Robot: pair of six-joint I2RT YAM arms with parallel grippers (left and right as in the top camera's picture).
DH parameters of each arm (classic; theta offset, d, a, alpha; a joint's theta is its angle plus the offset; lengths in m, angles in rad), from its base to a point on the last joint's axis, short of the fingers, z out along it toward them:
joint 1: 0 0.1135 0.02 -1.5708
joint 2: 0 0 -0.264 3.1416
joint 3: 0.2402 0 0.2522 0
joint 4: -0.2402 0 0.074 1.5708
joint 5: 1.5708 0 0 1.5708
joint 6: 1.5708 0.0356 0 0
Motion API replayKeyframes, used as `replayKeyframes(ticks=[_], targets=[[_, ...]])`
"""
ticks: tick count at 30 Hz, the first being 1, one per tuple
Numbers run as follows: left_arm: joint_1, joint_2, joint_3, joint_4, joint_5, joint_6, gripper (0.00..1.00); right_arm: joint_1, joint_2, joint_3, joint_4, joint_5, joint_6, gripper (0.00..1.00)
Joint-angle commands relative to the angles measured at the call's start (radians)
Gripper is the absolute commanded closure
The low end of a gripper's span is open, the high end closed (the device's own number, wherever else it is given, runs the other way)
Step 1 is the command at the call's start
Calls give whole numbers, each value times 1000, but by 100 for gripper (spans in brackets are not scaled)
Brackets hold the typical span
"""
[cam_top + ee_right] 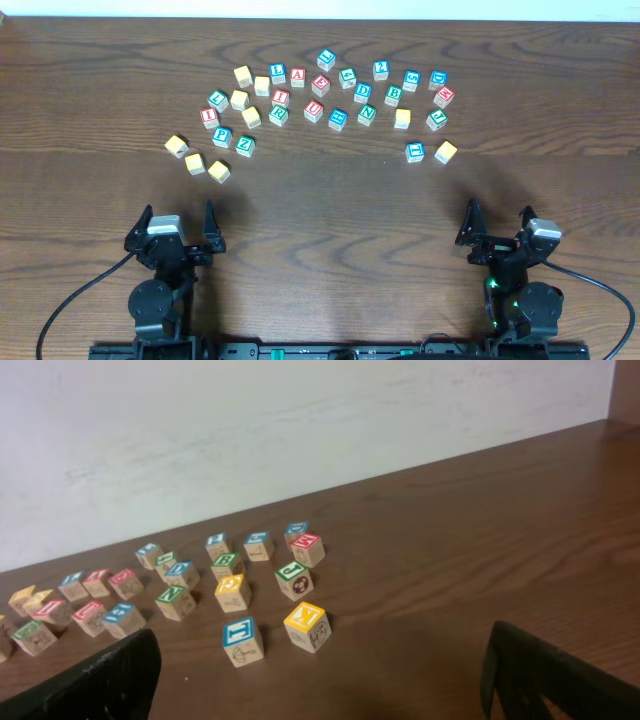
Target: Spell out AI2
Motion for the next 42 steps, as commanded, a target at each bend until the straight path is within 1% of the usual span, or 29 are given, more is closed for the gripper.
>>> replayKeyframes(ticks=[1,40,42], targets=[[6,-6,-9,-45,14,17,0,-5,-6,-2,-3,-2,6,1],[6,-6,-9,-42,19,16,0,-5,-6,-2,-3,-2,6,1],[6,-5,-9,-45,30,-1,0,-5,-6,-2,-3,-2,6,1]])
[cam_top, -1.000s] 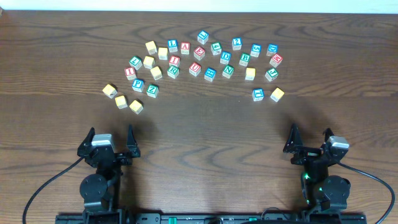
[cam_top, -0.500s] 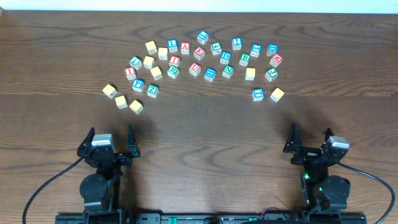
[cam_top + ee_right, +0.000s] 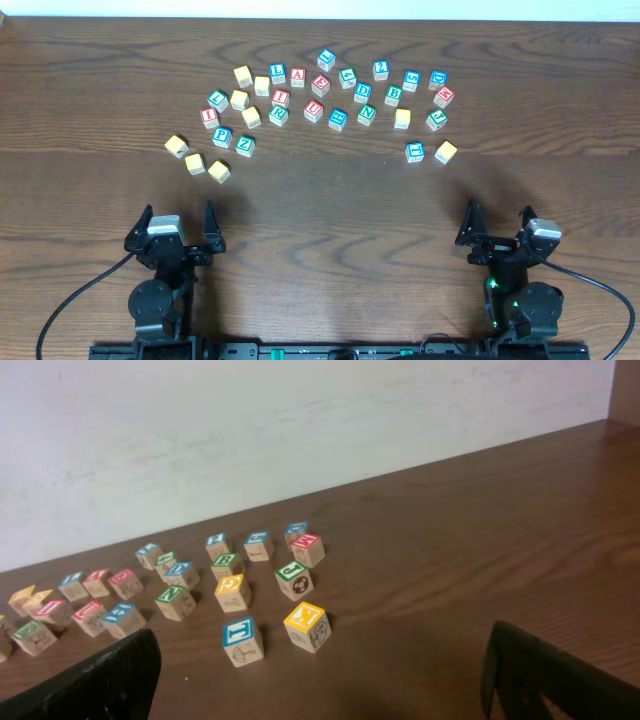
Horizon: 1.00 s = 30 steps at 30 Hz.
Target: Spell out AI2
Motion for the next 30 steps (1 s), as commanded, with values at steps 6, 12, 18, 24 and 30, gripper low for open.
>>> replayKeyframes(ticks=[6,12,18,24,30], targets=[[5,6,-6,-42,85,-14,0,-5,-6,-2,-3,-2,6,1],[5,16,24,-48,122,-22,0,-5,-6,-2,-3,-2,6,1],[5,111,119,-48,123,-22,0,-5,-6,-2,-3,-2,6,1],[5,299,264,-48,123,-21,0,-5,-6,-2,-3,-2,6,1],[5,553,451,-49,130,-21,0,-5,-6,-2,-3,-2,6,1]])
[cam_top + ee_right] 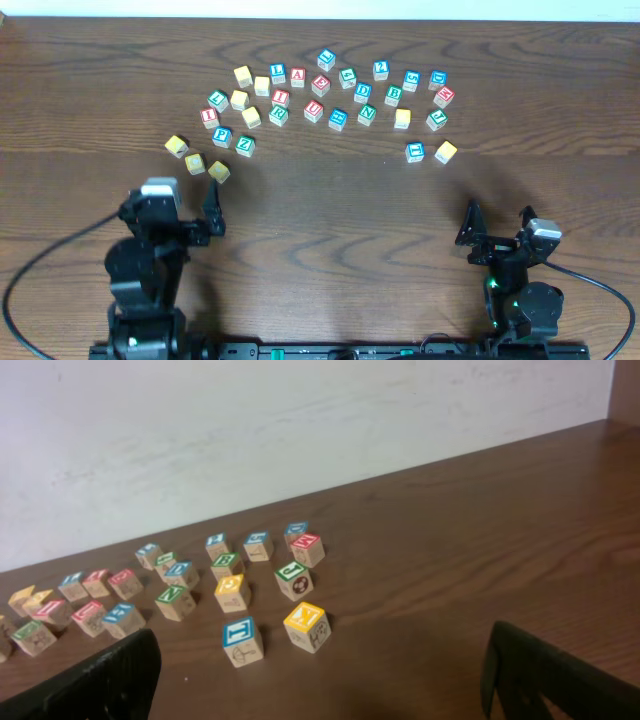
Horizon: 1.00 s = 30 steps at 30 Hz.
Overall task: Spell out AI2
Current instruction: 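Move the left gripper up over the red A block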
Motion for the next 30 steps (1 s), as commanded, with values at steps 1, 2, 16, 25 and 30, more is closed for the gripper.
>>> replayKeyframes(ticks=[1,2,16,25,30], targets=[[5,130,120,-1,35,-11,0,-5,-6,-2,-3,-2,6,1],[5,157,141,-1,48,-11,0,-5,-6,-2,-3,-2,6,1],[5,499,496,-235,114,-5,0,-5,-6,-2,-3,-2,6,1],[5,663,716,-422,118,27,0,-5,-6,-2,-3,-2,6,1],[2,747,856,-520,121,31,0,-5,-6,-2,-3,-2,6,1]])
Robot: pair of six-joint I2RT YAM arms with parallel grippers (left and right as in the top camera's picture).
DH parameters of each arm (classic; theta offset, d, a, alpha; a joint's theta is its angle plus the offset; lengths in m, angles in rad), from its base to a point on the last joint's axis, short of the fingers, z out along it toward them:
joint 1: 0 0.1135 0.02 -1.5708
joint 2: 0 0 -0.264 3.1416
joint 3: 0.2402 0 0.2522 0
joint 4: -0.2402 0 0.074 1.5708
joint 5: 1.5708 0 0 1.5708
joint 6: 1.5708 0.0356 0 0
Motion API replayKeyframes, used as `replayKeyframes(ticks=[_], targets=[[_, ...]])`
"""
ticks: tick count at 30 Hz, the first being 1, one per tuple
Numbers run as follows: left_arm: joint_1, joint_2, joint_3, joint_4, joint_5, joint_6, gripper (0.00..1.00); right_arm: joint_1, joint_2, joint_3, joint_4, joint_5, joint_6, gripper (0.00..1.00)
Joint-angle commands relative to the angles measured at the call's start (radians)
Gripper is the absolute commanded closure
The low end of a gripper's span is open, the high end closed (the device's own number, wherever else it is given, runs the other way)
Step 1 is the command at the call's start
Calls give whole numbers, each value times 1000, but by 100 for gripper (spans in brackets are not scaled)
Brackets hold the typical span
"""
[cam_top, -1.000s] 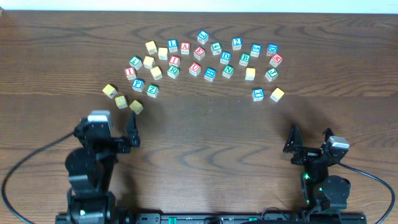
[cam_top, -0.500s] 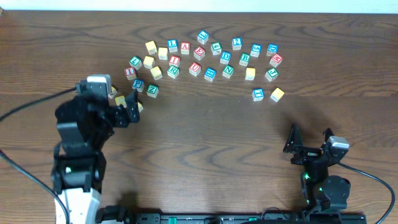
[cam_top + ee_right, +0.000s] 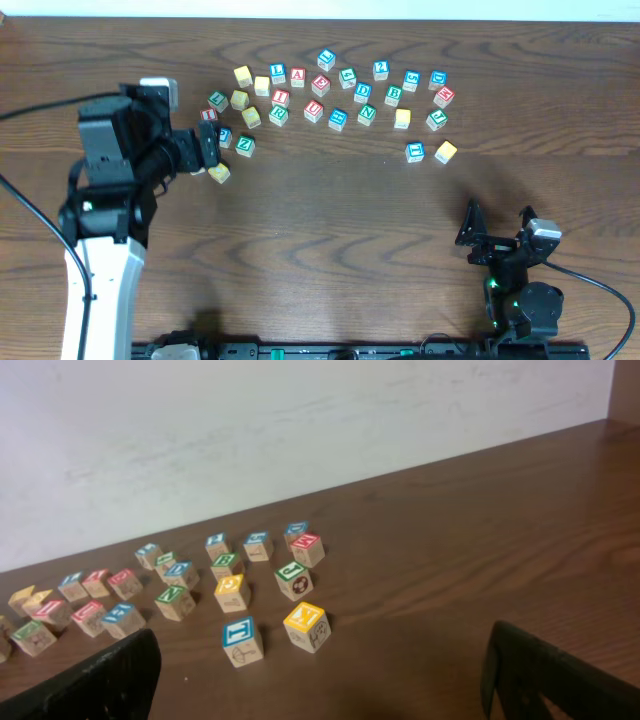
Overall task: Spell out AI2
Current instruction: 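Move the left gripper up over the red A block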
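Small letter blocks lie in an arc across the far table. Among them are a red A block, a blue 2 block and a blue I block, which the right wrist view shows as the blue I block. My left gripper hovers at the left end of the arc by a yellow block; its fingers look apart and hold nothing. It hides the other blocks beneath it. My right gripper rests open near the front right, its fingers spread wide and empty.
A red I block sits just beyond the left gripper. A yellow block lies beside the blue I; it is the yellow block in the right wrist view. The table's far edge meets a white wall.
My left arm has reached from the front left out over the left end of the block arc, covering two yellow blocks. The right arm and all visible blocks stayed put.
Both arms rested open at the front edge at the first two moments, blocks untouched. Then the left arm had lifted and shifted slightly forward. Now its gripper is over the leftmost yellow blocks, while the right has not moved.
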Motion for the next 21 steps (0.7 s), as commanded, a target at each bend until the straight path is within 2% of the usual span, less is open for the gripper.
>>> replayKeyframes(ticks=[1,13,21], targets=[[0,59,131,-54,16,19,0,-5,-6,-2,-3,-2,6,1],[-89,355,576,-291,16,64,0,-5,-6,-2,-3,-2,6,1],[-150,635,941,-511,11,108,0,-5,-6,-2,-3,-2,6,1]])
